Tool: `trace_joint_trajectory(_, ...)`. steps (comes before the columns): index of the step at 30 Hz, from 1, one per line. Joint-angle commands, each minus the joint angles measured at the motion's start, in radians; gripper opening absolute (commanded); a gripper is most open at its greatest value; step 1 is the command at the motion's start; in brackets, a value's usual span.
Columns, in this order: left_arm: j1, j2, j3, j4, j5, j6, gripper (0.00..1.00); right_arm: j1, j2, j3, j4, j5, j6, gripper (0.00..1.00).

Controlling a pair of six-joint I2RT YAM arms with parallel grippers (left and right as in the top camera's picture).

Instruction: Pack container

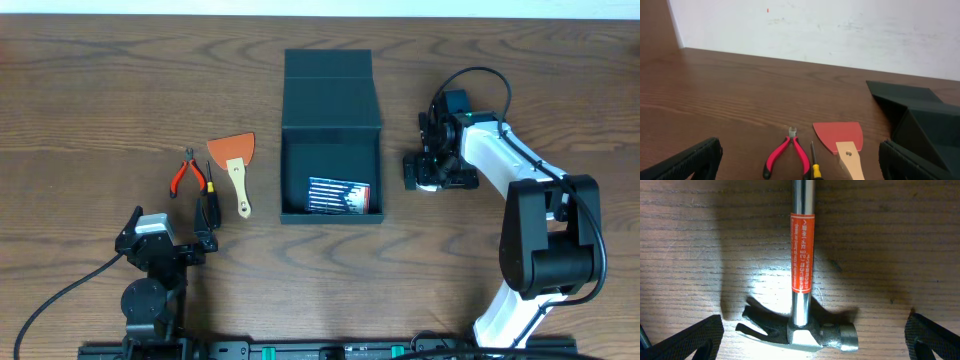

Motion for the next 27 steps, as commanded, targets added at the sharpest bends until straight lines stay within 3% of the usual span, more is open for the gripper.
trace_joint_trajectory(1,0.005,-0.006,-0.030,-0.017,-0.004,0.013,0.99,-0.005,0.013,-0.002,-0.007,-0.008,0.026,0.98)
trace_joint_trajectory(11,0.005,-0.006,-0.031,-0.017,-0.004,0.013,0.99,-0.005,0.013,-0.002,-0.024,-0.008,0.046,0.90)
trace_joint_trajectory(18,0.006,-0.006,-0.030,-0.017,-0.004,0.013,0.99,-0.005,0.013,-0.002,-0.034,-0.008,0.046,0.71)
trace_joint_trajectory(22,0.006,-0.006,-0.030,-0.017,-0.004,0.013,0.99,-0.005,0.013,-0.002,-0.037,-0.009,0.046,0.69)
trace_joint_trajectory(27,0.006,-0.006,-0.030,-0.017,-0.004,0.013,0.99,-0.005,0.013,-0.002,-0.040,-0.027,0.046,0.57)
